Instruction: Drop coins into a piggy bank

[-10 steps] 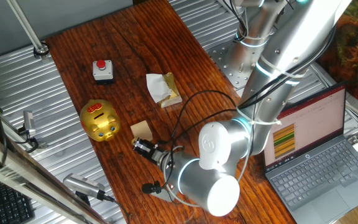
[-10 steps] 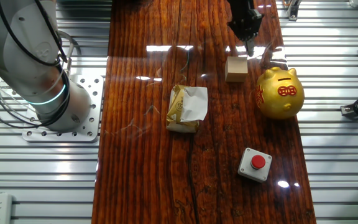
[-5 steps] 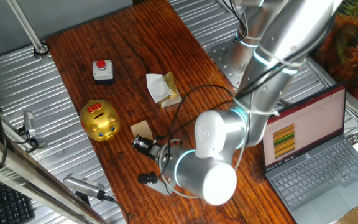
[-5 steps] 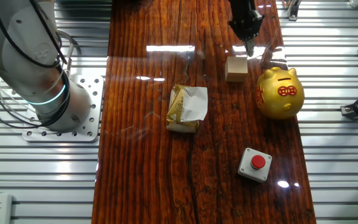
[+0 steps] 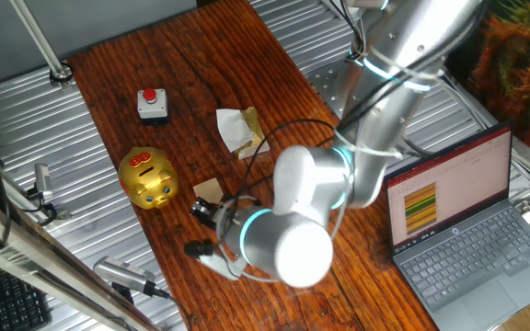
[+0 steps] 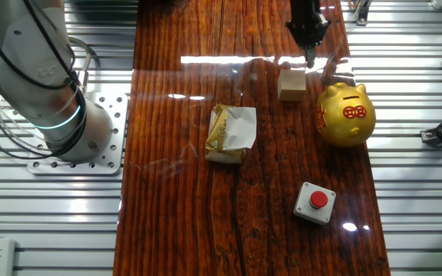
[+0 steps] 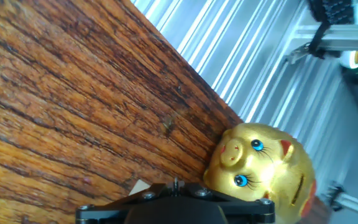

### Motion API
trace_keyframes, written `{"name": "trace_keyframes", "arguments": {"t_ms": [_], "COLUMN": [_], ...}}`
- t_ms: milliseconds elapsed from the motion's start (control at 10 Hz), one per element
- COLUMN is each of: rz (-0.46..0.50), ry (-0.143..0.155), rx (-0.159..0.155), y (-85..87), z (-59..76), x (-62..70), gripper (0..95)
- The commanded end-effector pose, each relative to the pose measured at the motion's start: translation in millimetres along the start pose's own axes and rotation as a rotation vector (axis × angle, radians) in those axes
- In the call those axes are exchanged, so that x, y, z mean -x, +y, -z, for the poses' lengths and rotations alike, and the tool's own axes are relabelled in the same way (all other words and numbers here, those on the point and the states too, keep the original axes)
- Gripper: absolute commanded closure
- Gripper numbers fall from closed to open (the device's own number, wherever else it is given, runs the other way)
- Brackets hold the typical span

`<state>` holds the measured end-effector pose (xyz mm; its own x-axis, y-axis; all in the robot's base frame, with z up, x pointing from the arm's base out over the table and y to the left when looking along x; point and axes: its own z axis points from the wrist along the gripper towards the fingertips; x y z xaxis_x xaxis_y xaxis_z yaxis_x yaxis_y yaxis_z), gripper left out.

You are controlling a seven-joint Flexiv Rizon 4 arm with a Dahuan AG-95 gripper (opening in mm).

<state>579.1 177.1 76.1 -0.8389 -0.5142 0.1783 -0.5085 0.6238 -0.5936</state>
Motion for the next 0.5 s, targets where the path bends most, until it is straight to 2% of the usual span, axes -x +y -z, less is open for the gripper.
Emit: {"name": "trace_keyframes", "arguments": {"t_ms": [100, 200, 500], "rz": [-0.020, -0.026, -0.031], "ry": [-0.011, -0.016, -0.025], "rx": [0.080, 0.103, 0.142], "y": [0.0, -0.2, -0.4], "z": [2.5, 3.9, 5.5], "x": [2.1, 3.3, 4.5], "gripper": [95.0, 95.0, 95.0]}}
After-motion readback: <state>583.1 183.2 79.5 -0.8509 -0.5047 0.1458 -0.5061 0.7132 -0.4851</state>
